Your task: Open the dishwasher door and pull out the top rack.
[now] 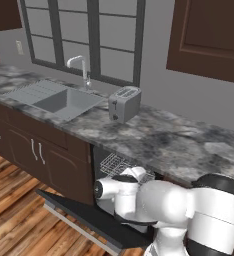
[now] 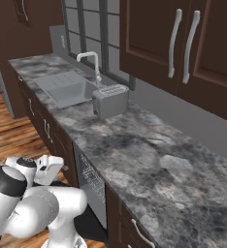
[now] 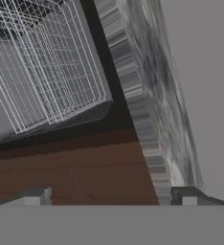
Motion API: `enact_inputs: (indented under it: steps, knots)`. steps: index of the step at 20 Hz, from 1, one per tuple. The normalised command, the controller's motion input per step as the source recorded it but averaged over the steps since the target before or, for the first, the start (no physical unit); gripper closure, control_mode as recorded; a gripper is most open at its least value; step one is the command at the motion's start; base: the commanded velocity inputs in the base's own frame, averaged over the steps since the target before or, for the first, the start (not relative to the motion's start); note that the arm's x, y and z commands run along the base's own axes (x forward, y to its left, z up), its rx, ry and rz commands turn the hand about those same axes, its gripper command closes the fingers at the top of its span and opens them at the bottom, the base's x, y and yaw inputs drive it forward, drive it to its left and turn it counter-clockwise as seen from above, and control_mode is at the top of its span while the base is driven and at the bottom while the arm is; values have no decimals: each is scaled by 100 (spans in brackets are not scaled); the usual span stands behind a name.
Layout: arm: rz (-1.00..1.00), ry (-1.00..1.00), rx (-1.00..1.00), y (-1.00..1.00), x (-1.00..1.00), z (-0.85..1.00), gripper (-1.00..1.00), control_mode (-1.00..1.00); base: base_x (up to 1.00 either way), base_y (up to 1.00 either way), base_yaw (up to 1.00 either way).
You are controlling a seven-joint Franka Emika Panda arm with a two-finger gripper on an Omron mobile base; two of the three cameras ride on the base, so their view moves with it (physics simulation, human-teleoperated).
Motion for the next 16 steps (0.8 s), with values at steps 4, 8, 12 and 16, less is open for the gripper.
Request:
enact_inputs:
  steps: [4,8,12,16]
  knots:
    - [0,6,0,0,34,-36,-100,-100,0,0,0]
    - [0,3,0,0,31,-34,-100,-100,0,0,0]
    - [2,0,-1,0,25,-37,-100,-100,0,0,0]
    - [4,0,-3,0,14,-44,-100,-100,0,0,0]
